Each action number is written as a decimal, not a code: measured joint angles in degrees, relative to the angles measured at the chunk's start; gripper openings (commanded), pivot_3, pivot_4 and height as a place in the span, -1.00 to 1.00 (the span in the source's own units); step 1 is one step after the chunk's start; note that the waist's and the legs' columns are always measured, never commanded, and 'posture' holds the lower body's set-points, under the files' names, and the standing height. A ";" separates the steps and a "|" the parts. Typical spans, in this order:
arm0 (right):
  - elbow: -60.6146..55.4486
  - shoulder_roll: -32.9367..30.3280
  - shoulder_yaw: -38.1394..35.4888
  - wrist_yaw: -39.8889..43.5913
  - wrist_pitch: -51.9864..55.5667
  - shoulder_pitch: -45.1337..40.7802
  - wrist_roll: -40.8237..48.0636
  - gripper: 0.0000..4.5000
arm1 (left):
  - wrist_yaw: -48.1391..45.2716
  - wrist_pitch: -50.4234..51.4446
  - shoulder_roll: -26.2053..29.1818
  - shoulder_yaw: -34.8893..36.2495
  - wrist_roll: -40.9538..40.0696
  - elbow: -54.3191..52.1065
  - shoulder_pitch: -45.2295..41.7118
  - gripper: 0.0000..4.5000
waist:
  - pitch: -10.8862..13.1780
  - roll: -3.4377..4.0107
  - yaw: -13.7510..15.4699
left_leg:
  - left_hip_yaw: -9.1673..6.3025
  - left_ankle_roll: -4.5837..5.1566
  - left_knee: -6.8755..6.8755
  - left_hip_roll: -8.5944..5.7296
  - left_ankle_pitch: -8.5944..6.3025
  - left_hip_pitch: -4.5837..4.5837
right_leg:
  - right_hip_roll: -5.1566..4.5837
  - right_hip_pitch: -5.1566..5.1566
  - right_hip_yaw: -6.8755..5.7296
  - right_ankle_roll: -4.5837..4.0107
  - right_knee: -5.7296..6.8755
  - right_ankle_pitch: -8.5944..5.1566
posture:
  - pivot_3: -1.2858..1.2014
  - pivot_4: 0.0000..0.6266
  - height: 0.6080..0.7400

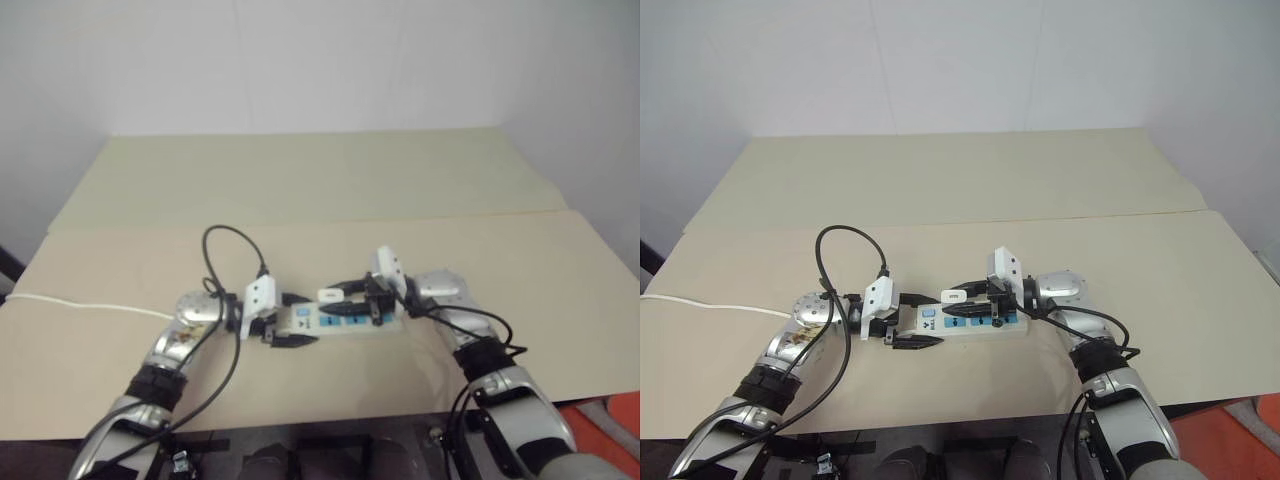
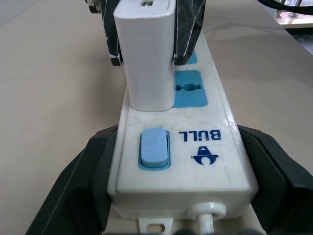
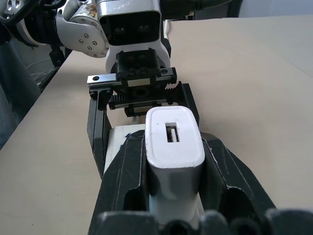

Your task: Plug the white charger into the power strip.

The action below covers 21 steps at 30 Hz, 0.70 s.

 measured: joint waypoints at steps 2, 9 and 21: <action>-0.02 0.00 0.00 -0.04 0.00 0.02 0.00 -0.51 | -0.02 -0.02 0.00 0.00 0.00 0.05 -0.02 0.46 | 0.00 0.00 0.00 | 0.00 0.00 0.00 0.00 0.00 0.00 | 0.00 0.00 0.00 0.00 0.00 0.00 | 0.03 -0.52 1.00; 0.57 -1.91 -0.78 -0.27 0.42 0.33 -1.58 0.39 | -0.30 -0.14 0.10 0.27 -0.09 0.25 -0.02 0.46 | -0.02 -0.03 -0.03 | 0.00 0.00 -0.02 0.01 0.00 -0.02 | -0.01 -0.02 -0.01 0.00 0.00 0.00 | 0.03 -0.52 1.00; 0.58 -1.96 -1.11 -0.05 0.74 0.18 -2.19 1.00 | -0.37 0.10 0.16 0.42 -0.19 0.28 -0.01 0.78 | -0.03 -0.05 -0.22 | 0.00 -0.01 -0.02 0.02 0.00 -0.02 | -0.02 -0.03 -0.01 -0.01 -0.02 0.00 | 0.03 -0.52 1.00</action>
